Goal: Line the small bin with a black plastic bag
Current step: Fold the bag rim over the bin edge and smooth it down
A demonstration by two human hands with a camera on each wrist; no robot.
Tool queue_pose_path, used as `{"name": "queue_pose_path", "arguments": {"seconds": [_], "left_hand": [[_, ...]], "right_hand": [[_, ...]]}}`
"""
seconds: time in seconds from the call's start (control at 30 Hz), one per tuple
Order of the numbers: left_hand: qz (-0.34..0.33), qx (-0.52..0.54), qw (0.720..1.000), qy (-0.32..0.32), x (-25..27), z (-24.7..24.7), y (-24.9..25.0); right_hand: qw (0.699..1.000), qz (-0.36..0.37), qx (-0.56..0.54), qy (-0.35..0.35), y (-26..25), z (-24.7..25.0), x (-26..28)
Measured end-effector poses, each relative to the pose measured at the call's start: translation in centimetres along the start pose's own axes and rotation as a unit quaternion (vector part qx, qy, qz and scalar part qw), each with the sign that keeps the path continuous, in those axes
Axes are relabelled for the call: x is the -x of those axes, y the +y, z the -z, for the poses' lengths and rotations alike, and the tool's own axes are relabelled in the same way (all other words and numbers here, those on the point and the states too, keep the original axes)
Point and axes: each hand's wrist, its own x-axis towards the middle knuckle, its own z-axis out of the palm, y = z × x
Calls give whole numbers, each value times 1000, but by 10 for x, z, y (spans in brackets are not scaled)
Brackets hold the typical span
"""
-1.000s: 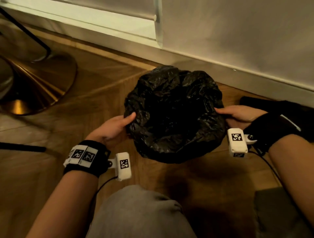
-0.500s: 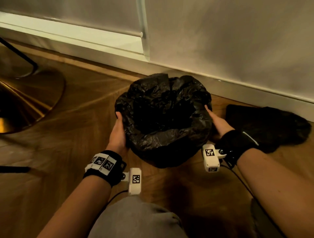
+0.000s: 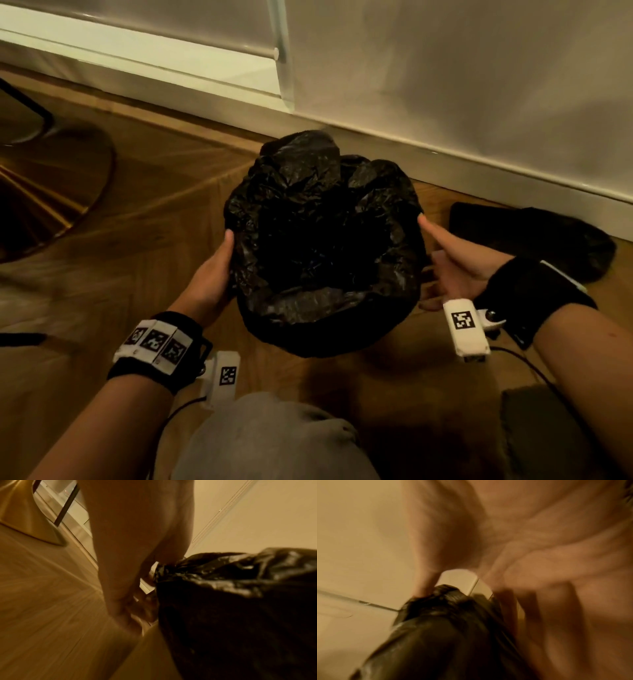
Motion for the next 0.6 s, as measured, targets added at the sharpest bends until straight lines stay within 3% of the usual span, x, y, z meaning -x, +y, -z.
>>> {"name": "queue_pose_path", "arguments": {"seconds": [0.07,0.17,0.37,0.6], "left_hand": [[52,14,997,-47,10,0,4],[60,3,994,-94,21,-4,6],[17,-9,999,-51,-7,-13,24],[38,-10,999,9,-36,-39,74]], "right_hand": [[999,-4,6,-54,0,-15,4],[998,18,8,-64,-4,-34,-2],[996,84,-11,19,-49,-44,-17],[987,126,-7,97,-88,-49,-20]]}}
